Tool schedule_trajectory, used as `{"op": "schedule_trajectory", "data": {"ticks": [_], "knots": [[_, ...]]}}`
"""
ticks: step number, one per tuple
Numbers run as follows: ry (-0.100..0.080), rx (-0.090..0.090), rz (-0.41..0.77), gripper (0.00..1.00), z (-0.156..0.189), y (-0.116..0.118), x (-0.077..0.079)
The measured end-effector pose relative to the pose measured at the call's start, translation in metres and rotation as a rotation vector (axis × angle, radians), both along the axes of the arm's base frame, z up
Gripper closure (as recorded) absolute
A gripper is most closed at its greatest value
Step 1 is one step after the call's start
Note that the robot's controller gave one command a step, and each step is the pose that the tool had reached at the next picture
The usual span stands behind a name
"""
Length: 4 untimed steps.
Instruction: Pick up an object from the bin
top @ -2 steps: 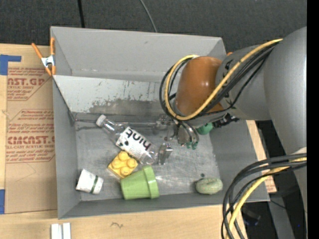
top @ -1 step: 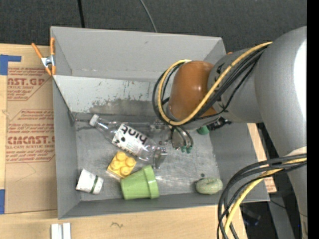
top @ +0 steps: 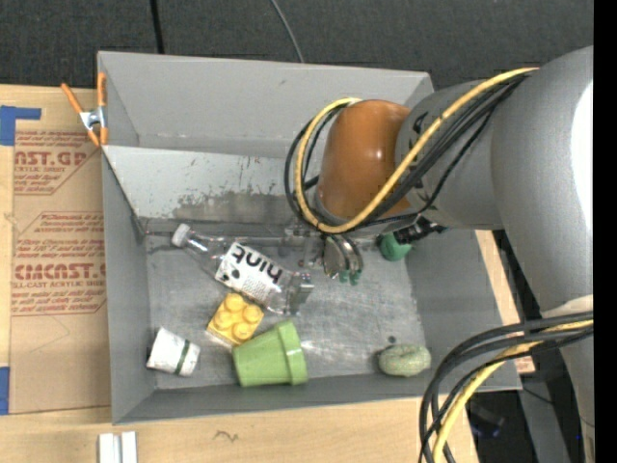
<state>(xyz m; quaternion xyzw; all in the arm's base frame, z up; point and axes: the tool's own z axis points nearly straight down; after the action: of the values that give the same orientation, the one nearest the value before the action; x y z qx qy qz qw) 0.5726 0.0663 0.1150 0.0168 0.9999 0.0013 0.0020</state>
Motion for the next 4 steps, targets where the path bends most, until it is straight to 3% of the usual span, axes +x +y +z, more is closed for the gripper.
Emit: {"op": "schedule_trajectory", "data": {"ticks": [1, 2, 4], "knots": [[-0.004, -0.001, -0.042, 0.00, -0.0426, 0.0254, -0.0034], [-0.006, -0.004, -0.040, 1.00, -0.0419, 0.0278, -0.0011], [-0.005, -0.003, -0.039, 1.00, -0.0397, 0.0276, -0.0010]]}}
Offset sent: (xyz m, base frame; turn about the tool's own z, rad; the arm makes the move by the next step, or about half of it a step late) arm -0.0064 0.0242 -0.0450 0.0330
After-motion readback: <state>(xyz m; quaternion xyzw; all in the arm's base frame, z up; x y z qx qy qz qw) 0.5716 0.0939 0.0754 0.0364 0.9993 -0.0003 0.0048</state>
